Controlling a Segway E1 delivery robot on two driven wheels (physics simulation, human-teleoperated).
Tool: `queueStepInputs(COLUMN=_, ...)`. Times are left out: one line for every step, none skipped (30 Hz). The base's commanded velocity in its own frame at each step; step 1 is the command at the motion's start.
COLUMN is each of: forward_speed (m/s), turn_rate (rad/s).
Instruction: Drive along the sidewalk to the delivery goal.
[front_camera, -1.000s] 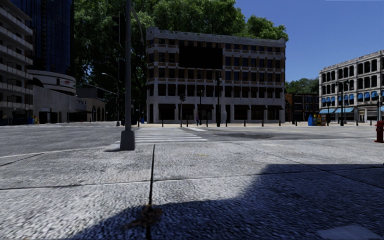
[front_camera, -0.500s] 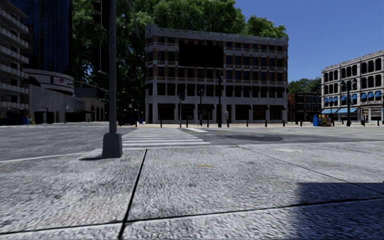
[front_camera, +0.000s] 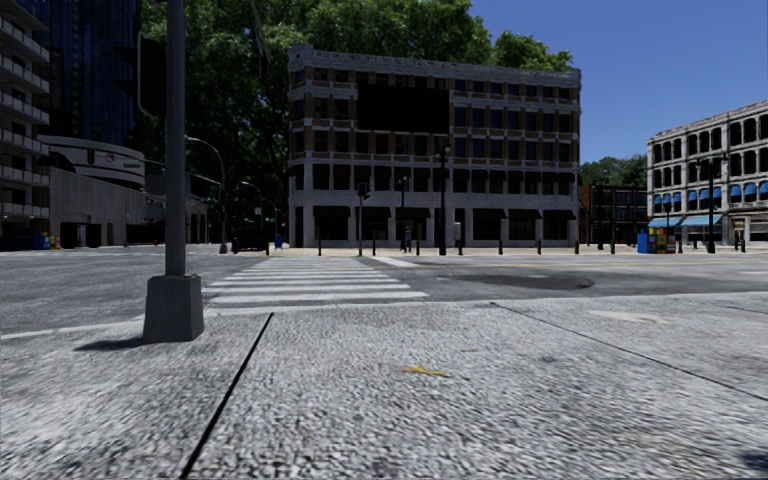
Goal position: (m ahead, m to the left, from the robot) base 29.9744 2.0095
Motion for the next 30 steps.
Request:
queueStepInputs(forward_speed=2.0, turn_rate=0.0)
queueStepInputs(forward_speed=2.0, turn_rate=0.0)
queueStepInputs(forward_speed=2.0, turn_rate=0.0)
queueStepInputs(forward_speed=2.0, turn_rate=0.0)
queueStepInputs(forward_speed=2.0, turn_rate=0.0)
queueStepInputs(forward_speed=2.0, turn_rate=0.0)
queueStepInputs(forward_speed=2.0, turn_rate=0.0)
queueStepInputs(forward_speed=2.0, turn_rate=0.0)
queueStepInputs(forward_speed=2.0, turn_rate=0.0)
queueStepInputs(forward_speed=2.0, turn_rate=0.0)
queueStepInputs(forward_speed=2.0, turn_rate=0.0)
queueStepInputs(forward_speed=2.0, turn_rate=0.0)
queueStepInputs(forward_speed=2.0, turn_rate=0.0)
queueStepInputs(forward_speed=2.0, turn_rate=0.0)
queueStepInputs(forward_speed=2.0, turn_rate=0.0)
queueStepInputs(forward_speed=2.0, turn_rate=0.0)
queueStepInputs(forward_speed=2.0, turn_rate=0.0)
queueStepInputs(forward_speed=2.0, turn_rate=0.0)
queueStepInputs(forward_speed=2.0, turn_rate=0.0)
queueStepInputs(forward_speed=2.0, turn_rate=0.0)
queueStepInputs(forward_speed=2.0, turn_rate=0.12)
queueStepInputs(forward_speed=2.0, turn_rate=0.18)
queueStepInputs(forward_speed=2.0, turn_rate=0.2)
queueStepInputs(forward_speed=2.0, turn_rate=0.2)
queueStepInputs(forward_speed=2.0, turn_rate=0.2)
queueStepInputs(forward_speed=2.0, turn_rate=0.2)
queueStepInputs(forward_speed=2.0, turn_rate=0.2)
queueStepInputs(forward_speed=2.0, turn_rate=0.2)
queueStepInputs(forward_speed=2.0, turn_rate=0.2)
queueStepInputs(forward_speed=2.0, turn_rate=0.2)
